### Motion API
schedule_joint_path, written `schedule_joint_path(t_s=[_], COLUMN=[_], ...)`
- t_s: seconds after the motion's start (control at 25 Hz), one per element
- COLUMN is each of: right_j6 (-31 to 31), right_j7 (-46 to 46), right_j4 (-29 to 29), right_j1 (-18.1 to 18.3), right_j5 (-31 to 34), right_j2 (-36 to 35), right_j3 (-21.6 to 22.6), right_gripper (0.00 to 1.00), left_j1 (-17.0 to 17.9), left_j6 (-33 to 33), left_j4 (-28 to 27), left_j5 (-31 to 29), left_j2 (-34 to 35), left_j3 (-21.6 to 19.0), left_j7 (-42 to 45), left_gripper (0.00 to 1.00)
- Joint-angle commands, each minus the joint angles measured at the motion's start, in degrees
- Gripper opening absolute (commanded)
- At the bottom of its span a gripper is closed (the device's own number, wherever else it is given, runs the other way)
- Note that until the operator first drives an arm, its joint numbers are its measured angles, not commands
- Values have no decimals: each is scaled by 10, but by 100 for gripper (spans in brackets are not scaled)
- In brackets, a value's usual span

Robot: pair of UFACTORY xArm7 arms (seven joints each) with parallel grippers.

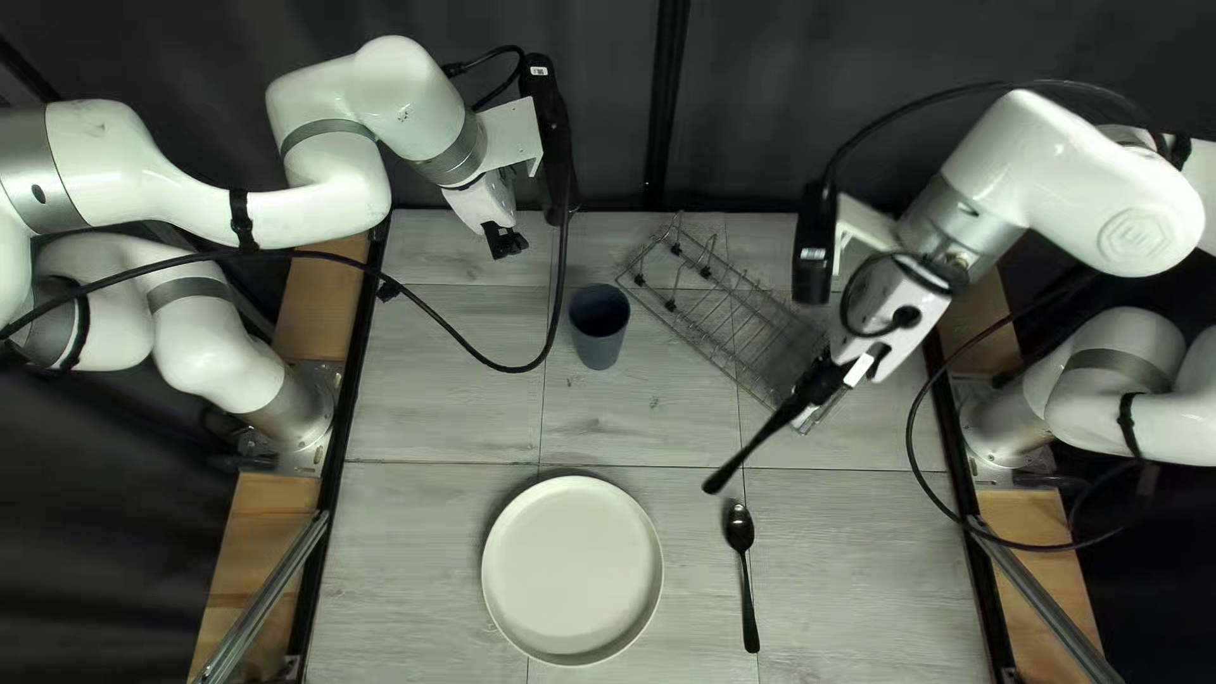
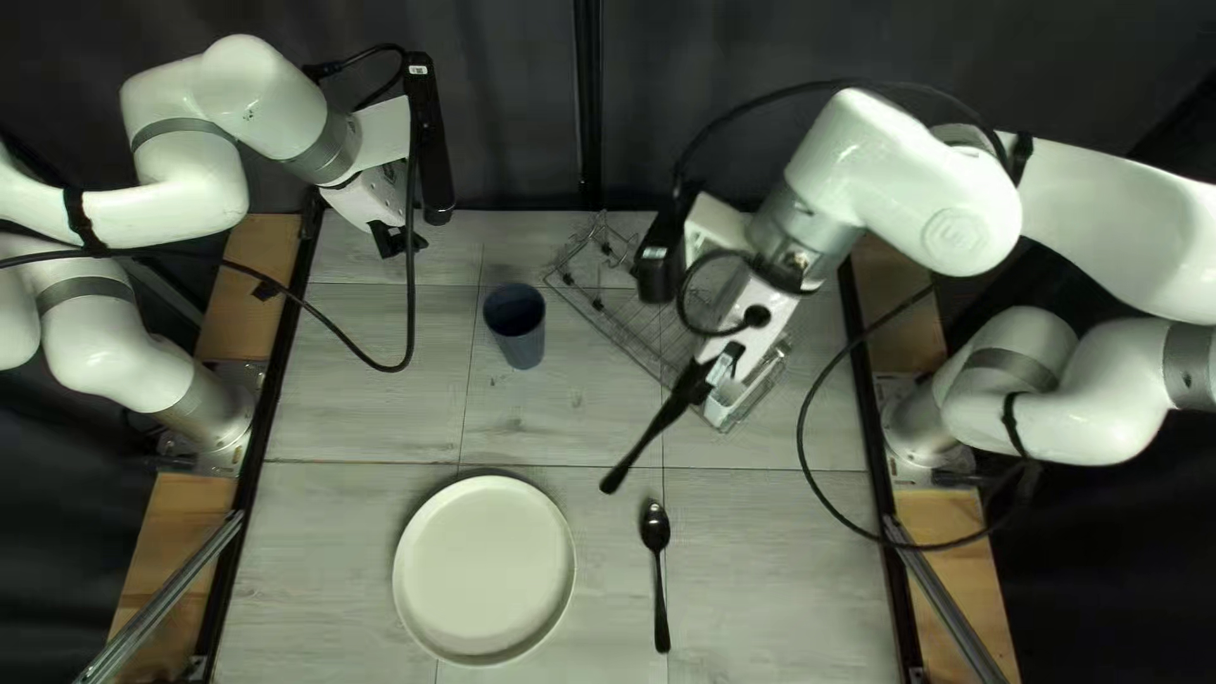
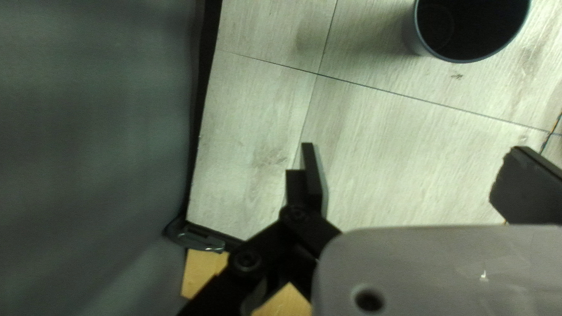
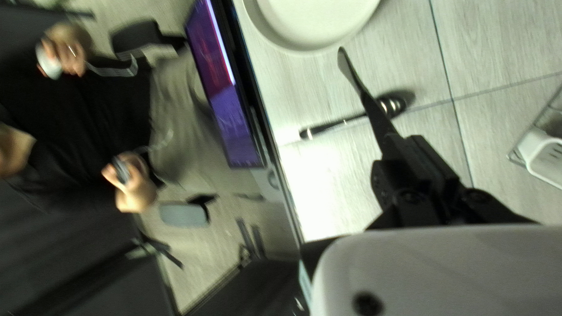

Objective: Pick up and place plate onto table. Place down one fork to the left of the plate. Place spoon and knife to the right of the plate. Place cup above the knife and spoon

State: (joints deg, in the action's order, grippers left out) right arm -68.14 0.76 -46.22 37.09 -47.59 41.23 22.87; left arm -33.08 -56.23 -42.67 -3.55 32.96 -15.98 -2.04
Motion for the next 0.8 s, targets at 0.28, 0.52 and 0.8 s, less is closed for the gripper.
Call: schedule_joint_path(t_s=[0.28, 0.52, 0.8], right_j6=[27, 27, 27], right_j7=[-7, -7, -7], right_j4=[24, 24, 24], right_j1=[-1, -1, -1], right_j5=[-23, -23, -23], right_j2=[18, 18, 18], right_j3=[2, 2, 2], right_gripper=[0, 0, 0], left_j1=[12, -5, -24], left_j6=[27, 41, 35], left_j4=[-5, -21, -58], left_j5=[-17, -28, -56], left_j2=[3, -20, -53], left_j3=[-84, -163, -217], left_j7=[78, 197, 256], left_gripper=[100, 100, 100])
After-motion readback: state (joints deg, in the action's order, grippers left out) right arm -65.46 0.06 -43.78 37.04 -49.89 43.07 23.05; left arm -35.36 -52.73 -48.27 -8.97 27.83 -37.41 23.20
